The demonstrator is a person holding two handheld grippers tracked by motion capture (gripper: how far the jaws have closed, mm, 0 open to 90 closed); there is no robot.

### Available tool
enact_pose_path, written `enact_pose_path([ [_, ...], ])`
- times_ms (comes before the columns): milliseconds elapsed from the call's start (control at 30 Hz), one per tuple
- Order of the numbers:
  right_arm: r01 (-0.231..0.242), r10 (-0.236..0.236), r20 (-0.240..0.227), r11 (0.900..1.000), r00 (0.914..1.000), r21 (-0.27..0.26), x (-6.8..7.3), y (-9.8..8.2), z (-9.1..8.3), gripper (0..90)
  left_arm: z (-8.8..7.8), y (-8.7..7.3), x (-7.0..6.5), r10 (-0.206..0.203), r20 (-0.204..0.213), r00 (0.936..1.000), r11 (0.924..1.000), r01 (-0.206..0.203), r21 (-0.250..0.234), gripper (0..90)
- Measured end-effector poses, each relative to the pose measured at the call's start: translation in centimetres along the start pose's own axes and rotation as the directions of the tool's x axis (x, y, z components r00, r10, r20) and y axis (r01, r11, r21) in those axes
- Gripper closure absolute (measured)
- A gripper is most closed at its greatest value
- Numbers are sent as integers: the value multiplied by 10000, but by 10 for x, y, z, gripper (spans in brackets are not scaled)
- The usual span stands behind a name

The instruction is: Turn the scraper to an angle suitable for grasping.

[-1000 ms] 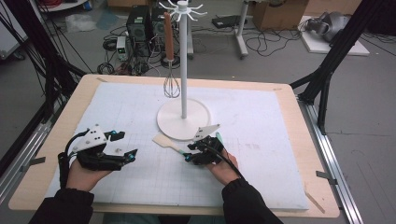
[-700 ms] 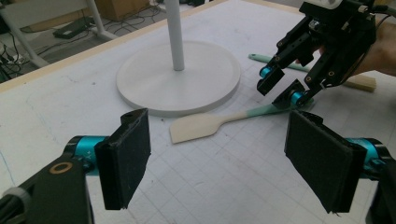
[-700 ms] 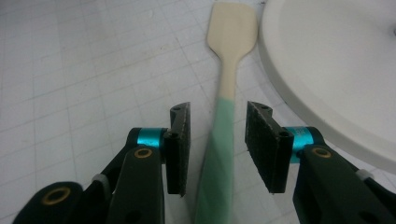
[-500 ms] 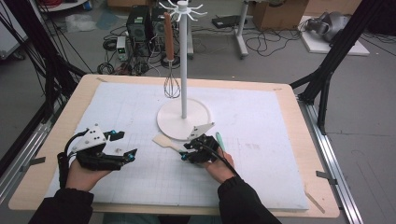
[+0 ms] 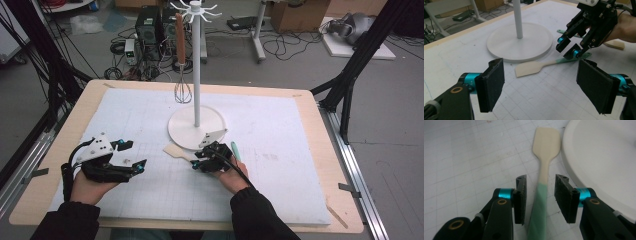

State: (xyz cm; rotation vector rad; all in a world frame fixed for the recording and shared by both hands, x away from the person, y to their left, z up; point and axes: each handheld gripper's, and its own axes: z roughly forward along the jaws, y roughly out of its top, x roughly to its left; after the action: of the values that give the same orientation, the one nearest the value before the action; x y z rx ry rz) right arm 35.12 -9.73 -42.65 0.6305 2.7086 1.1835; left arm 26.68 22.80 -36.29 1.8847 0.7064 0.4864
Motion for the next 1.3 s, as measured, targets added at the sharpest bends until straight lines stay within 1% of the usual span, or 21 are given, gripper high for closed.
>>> enact_pose_path([
  [67,-55,55,10,10000,10000,-1,-1,0,0,616,0,0,0,36,-2,10000,10000,-36,39,230],
  [100,-24,24,-13,10000,10000,-84,-2,0,1,619,0,0,0,19,-3,10000,10000,-19,19,230],
  [133,-127,127,-24,9998,9999,-122,-2,0,0,619,0,0,0,17,-3,10000,10000,-17,11,230],
  [300,-182,181,-80,9998,9998,-118,-3,-1,2,623,0,0,0,32,4,10000,10000,-32,27,230],
  [567,-162,162,-23,9998,9999,-108,-6,-1,8,634,0,0,0,17,8,10000,10000,-17,20,230],
  [733,-129,129,-3,9999,9999,96,-5,-1,13,660,0,0,0,18,4,10000,10000,-18,17,230],
  [800,-44,44,33,9998,10000,178,-5,-1,15,677,0,0,0,41,14,10000,10000,-42,41,230],
  [967,-48,44,94,9993,9999,384,-4,-2,19,705,0,0,0,36,19,10000,10000,-36,38,230],
  [1133,102,-117,308,9988,9995,471,-1,0,20,730,1,0,0,44,13,10000,10000,-45,21,230],
  [1200,173,-193,370,9984,9991,530,2,0,21,775,1,0,0,41,16,10000,10000,-41,14,230],
  [1233,185,-210,446,9983,9988,554,3,1,21,778,1,0,0,52,21,10000,10000,-52,22,230],
  [1267,139,-169,501,9981,9986,599,4,1,21,784,1,0,0,59,17,10000,10000,-59,16,230],
  [1300,-38,6,535,9982,9986,604,4,1,21,787,0,0,0,57,27,10000,10000,-57,14,230],
])
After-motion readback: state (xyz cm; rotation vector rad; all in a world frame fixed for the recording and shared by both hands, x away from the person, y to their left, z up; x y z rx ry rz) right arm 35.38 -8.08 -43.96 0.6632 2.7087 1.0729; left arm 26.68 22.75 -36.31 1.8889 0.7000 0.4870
